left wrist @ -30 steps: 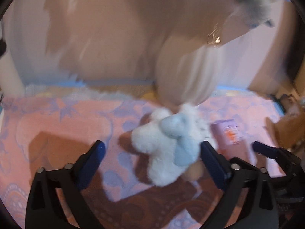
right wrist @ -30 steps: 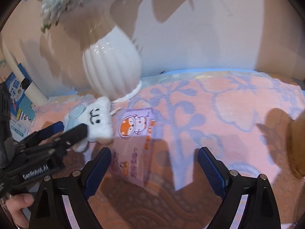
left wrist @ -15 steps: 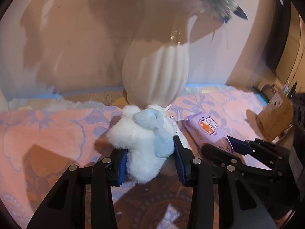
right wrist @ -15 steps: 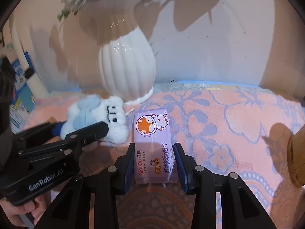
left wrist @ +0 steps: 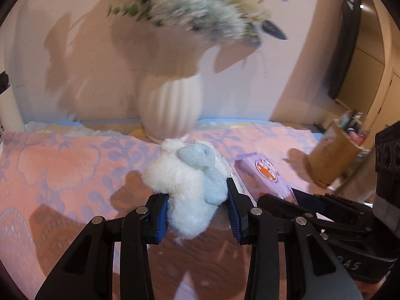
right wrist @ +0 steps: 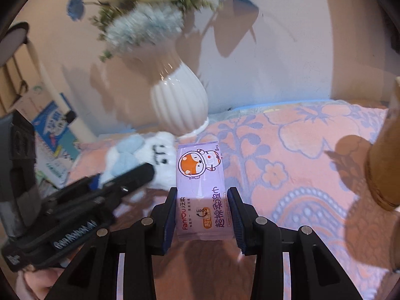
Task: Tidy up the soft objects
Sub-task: 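Carry the plush toy and wipes pack over to the glass bowl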
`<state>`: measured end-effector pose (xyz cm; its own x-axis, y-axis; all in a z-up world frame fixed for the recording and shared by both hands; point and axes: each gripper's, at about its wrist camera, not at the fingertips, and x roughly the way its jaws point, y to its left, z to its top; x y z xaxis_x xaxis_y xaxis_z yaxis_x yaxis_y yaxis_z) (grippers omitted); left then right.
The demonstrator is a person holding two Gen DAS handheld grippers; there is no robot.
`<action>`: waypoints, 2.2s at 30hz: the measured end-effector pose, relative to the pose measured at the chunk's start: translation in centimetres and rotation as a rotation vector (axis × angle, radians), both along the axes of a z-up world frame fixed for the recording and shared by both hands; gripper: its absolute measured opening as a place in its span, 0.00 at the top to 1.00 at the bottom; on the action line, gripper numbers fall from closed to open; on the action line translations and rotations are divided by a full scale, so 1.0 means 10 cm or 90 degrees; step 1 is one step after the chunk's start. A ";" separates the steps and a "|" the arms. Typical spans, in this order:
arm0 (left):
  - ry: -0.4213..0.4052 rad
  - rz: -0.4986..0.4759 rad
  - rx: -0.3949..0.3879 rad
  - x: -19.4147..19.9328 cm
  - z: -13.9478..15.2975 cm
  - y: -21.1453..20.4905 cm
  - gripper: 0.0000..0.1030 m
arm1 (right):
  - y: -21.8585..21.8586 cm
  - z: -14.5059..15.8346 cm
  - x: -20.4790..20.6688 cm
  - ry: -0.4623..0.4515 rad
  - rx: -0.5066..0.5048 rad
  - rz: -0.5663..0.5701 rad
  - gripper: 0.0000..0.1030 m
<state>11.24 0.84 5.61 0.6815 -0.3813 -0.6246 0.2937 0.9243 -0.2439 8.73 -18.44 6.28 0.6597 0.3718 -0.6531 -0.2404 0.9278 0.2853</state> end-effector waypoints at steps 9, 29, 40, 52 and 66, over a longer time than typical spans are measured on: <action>0.005 0.034 -0.060 -0.72 0.26 -0.38 0.65 | -0.50 0.36 -0.76 -0.036 -0.032 0.010 0.63; 0.058 -0.016 -0.043 -1.77 0.40 -1.86 0.65 | -2.19 0.54 -1.82 -0.034 0.031 -0.079 0.63; 0.020 -0.111 -0.060 -2.13 0.54 -2.80 0.65 | -3.11 0.66 -2.09 -0.043 0.010 -0.181 0.63; -0.006 -0.174 -0.099 -1.98 0.69 -3.76 0.65 | -4.12 0.92 -1.73 -0.041 -0.016 -0.283 0.63; -0.068 -0.003 -0.086 -1.13 0.90 -4.39 0.56 | -4.59 1.01 -0.63 -0.015 0.006 -0.245 0.62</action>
